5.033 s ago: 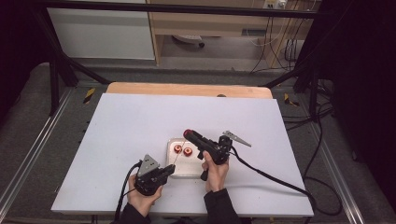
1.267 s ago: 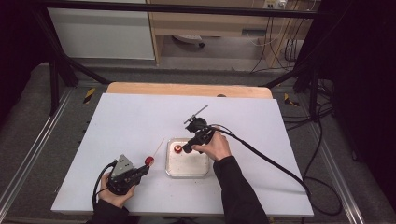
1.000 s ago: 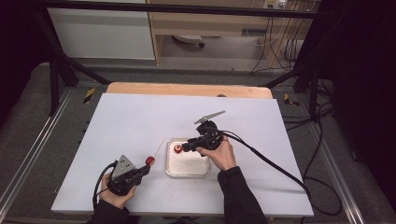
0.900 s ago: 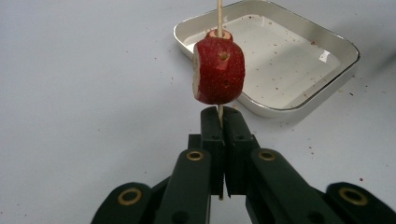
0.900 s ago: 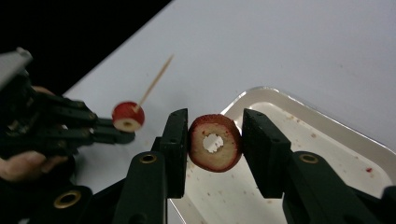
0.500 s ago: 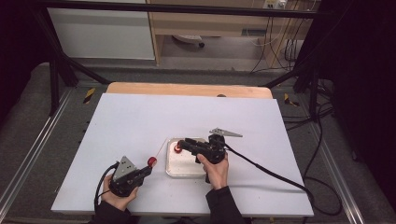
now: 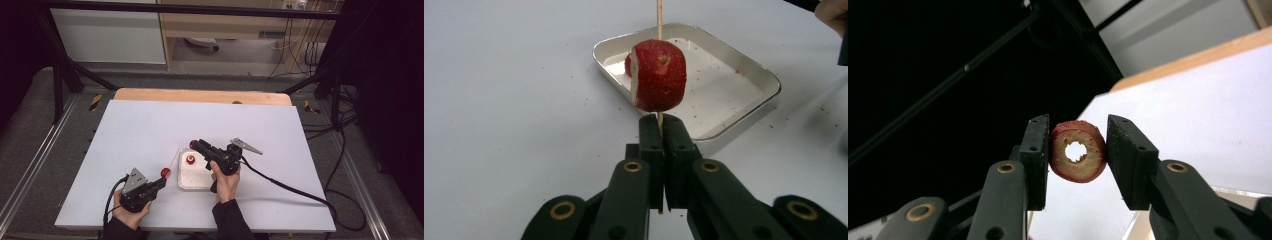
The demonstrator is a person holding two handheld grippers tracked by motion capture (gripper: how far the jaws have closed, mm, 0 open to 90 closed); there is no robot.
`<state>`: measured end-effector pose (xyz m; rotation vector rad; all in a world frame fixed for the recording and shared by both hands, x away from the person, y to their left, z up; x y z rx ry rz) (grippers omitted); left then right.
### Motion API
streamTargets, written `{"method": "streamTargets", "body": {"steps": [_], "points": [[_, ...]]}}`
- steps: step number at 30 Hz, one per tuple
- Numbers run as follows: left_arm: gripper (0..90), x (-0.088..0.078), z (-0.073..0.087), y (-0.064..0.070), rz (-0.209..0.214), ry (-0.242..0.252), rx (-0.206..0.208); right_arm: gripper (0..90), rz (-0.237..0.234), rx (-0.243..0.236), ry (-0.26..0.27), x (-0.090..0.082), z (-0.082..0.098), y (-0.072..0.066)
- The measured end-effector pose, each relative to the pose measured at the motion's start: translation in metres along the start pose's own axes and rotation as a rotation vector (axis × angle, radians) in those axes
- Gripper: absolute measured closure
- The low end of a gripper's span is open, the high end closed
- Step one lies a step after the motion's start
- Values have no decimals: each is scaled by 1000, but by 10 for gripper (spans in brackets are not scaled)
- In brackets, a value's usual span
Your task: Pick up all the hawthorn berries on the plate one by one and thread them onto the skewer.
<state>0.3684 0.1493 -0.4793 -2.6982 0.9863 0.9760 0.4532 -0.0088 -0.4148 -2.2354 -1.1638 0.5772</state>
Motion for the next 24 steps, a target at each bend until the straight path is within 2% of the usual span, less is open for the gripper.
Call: {"method": "streamTargets", "body": {"steps": [5, 13, 14, 16, 19, 24], "points": [[880, 4, -4, 8, 12, 18, -26, 627, 2, 8, 65, 0, -8, 1], [880, 14, -12, 26, 35, 30, -42, 627, -13, 29, 144, 2, -14, 4], [880, 14, -12, 27, 32, 27, -39, 627, -18, 34, 152, 2, -15, 4], [880, 18, -16, 32, 53, 43, -30, 628, -24, 38, 166, 1, -16, 4], [880, 18, -19, 32, 38, 39, -40, 628, -35, 38, 179, 0, -19, 2], [880, 21, -20, 36, 43, 41, -35, 628, -44, 36, 181, -1, -19, 0]]}}
Point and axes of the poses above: each handheld gripper's, and its own axes: x roughly forward along the jaws, z roughly out of its underside, y roughly to its right, the point moved 9 cm from there along x, roughly forward along the jaws, and after that the axes turned 8 degrees about -y, right-handed, at the moved point
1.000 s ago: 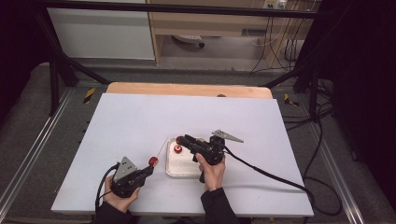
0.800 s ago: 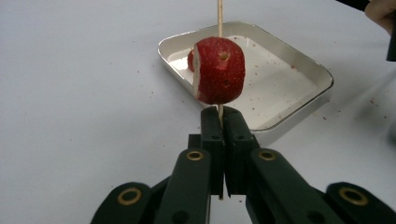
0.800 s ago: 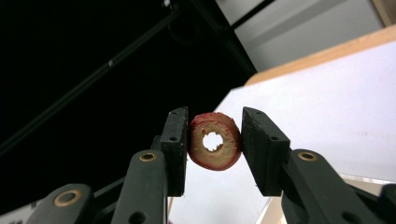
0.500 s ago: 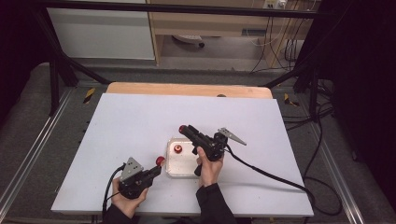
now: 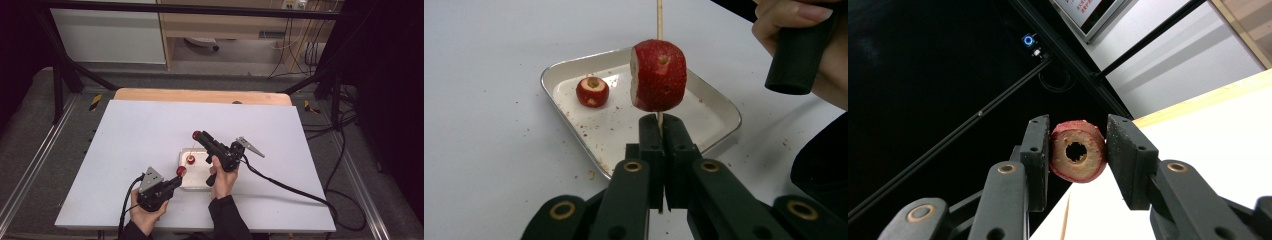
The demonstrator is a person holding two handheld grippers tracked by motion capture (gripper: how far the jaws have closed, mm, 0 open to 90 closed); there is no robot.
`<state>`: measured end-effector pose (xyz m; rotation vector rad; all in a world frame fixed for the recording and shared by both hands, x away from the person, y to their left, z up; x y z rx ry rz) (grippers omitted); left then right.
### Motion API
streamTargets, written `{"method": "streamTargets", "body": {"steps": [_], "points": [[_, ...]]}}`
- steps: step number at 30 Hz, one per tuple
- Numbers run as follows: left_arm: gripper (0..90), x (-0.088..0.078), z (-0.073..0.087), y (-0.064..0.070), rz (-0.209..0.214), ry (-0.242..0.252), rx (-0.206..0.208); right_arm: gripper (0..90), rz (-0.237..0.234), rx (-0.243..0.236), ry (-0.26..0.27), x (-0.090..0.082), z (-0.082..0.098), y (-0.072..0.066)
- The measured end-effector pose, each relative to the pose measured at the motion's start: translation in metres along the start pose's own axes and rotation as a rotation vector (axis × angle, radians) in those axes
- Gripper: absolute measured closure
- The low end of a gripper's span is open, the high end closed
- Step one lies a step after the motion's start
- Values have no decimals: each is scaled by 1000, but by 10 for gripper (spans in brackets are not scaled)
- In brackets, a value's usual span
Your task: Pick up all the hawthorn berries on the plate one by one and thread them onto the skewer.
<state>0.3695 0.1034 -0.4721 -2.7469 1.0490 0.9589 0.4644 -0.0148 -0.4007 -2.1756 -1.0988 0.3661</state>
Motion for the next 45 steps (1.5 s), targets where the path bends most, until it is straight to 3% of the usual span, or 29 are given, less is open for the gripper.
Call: {"method": "streamTargets", "body": {"steps": [16, 24, 36, 45], "points": [[880, -1, 0, -3, -10, -1, -4, 628, -12, -10, -16, 1, 7, 0], [880, 1, -2, -2, 1, 2, -35, 628, -16, -3, -22, 2, 13, 0], [881, 8, -14, -6, -7, 3, -62, 630, -19, 4, -54, 3, 27, 1], [881, 17, -34, -4, 2, 28, -80, 630, -18, -4, -98, 2, 36, 0]]}}
Point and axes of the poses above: each handheld gripper's, and its own axes: x roughly forward along the jaws, z roughly out of its underside, y roughly to its right, the point moved 9 cm from there along x, roughly forward along the jaws, and after that the axes turned 8 degrees about -y, right-handed, at the moved point
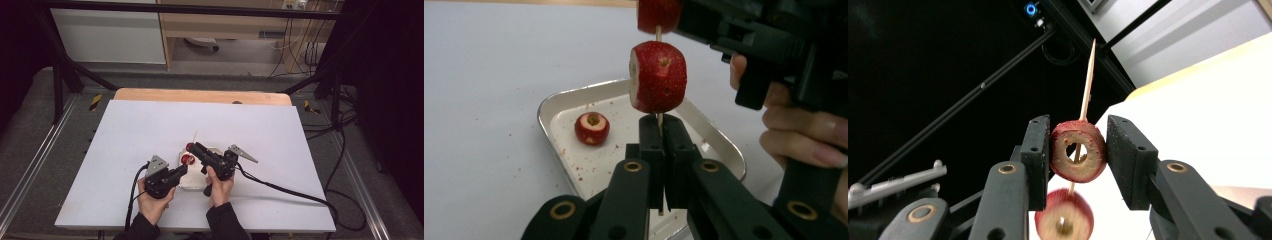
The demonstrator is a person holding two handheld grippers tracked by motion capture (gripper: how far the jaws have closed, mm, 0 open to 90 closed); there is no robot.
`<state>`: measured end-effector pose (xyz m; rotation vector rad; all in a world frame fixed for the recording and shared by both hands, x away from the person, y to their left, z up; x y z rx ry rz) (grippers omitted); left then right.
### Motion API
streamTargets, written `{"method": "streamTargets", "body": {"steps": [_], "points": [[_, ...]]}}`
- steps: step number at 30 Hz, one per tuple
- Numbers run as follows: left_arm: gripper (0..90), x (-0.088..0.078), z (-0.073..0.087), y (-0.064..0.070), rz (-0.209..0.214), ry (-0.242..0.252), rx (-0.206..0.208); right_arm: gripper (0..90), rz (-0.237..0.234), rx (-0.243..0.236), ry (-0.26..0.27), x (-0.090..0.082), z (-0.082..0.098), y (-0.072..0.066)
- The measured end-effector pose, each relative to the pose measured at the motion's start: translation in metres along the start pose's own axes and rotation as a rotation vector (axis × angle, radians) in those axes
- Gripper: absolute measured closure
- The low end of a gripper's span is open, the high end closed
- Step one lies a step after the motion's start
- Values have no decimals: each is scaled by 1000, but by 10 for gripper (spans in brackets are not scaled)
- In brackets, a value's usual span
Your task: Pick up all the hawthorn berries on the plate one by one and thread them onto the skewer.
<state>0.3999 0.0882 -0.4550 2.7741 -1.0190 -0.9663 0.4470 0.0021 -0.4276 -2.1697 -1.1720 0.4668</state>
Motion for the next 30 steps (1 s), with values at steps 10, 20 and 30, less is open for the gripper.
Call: {"method": "streamTargets", "body": {"steps": [10, 20, 30], "points": [[881, -1, 3, -4, 13, -21, 27, 605, 24, -40, -41, -1, 5, -1], [880, -25, 22, -31, -35, -67, 103, 357, 125, -200, -192, -17, -1, 2], [880, -48, 45, -58, -76, -147, 161, 159, 236, -342, -445, -34, 9, 26]]}}
Point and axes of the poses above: each handheld gripper's, and its own axes: x roughly forward along the jaws, z roughly out of its underside, y roughly to its right, the point moved 9 cm from there along x, roughly forward along the jaws, and after that the axes turned 8 degrees about -y, right-handed, at the moved point
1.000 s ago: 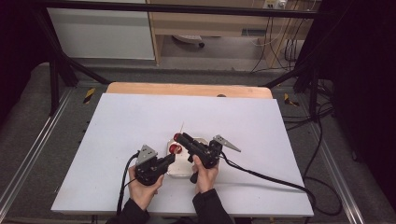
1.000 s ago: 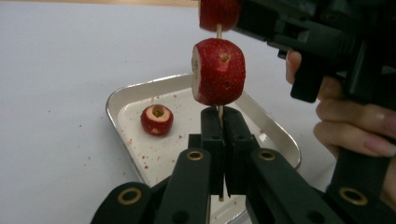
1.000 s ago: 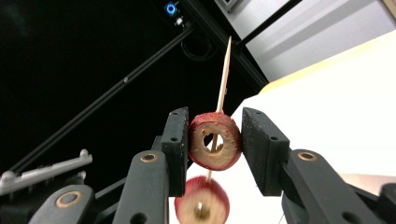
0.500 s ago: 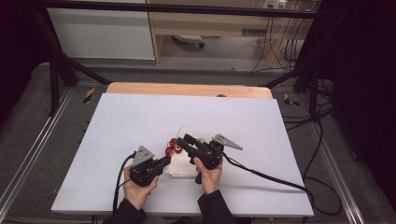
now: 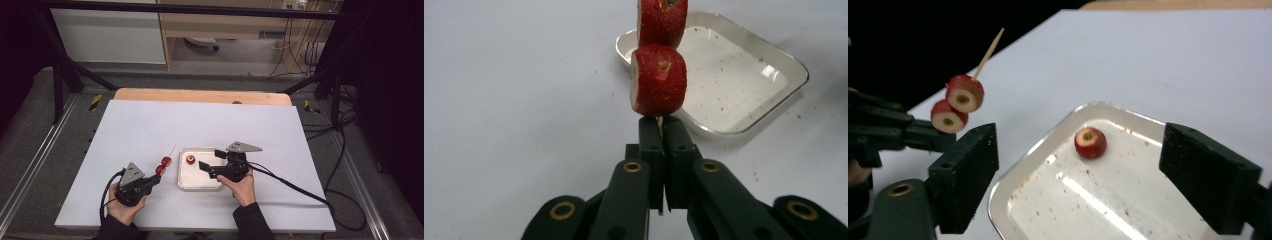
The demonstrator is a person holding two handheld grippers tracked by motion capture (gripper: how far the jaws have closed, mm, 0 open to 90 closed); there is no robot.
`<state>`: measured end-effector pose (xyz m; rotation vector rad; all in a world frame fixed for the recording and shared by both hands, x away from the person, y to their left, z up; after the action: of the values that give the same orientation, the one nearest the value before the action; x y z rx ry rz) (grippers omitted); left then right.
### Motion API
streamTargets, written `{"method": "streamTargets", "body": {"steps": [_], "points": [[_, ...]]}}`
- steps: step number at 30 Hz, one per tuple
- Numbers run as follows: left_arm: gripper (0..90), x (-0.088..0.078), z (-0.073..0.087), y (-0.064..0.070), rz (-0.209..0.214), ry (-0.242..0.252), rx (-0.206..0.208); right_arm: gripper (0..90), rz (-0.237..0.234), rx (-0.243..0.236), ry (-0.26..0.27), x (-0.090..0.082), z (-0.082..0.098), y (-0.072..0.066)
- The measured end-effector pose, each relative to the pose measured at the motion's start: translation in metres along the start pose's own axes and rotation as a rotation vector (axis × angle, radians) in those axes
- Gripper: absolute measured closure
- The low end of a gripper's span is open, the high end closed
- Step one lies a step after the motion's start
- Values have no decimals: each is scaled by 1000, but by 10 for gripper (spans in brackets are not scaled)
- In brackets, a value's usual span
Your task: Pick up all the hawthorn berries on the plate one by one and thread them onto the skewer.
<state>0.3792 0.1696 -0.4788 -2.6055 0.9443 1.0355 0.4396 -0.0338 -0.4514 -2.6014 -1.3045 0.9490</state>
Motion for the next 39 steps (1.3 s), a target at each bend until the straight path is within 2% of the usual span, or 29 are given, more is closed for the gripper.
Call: {"method": "streamTargets", "body": {"steps": [5, 8, 12, 18, 25, 32, 39], "points": [[879, -2, 7, 0, 21, -15, 26, 104, 26, -23, -99, -3, 4, 6], [879, -1, 10, -2, 30, -23, 34, 90, 52, -53, -169, -4, 5, 10], [879, 0, 13, -5, 40, -28, 25, 80, 74, -88, -245, -1, 3, 11], [880, 0, 13, -9, 39, -29, 24, 89, 97, -123, -332, 12, -6, 10], [880, 1, 15, -20, 21, -30, 9, 113, 127, -177, -437, 34, -17, 7], [880, -2, 16, -22, 20, -30, 8, 200, 133, -202, -553, 60, -17, 6], [880, 0, 18, -23, 16, -42, 11, 349, 118, -202, -628, 81, -17, 6]]}}
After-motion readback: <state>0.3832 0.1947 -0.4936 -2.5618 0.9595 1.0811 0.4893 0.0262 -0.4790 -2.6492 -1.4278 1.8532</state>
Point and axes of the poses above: each handheld gripper's, and its own axes: x roughly forward along the jaws, z roughly out of its underside, y roughly to its right, the point moved 9 cm from there along x, roughly forward along the jaws, and after that the axes turned 8 degrees about -y, right-handed, at the moved point
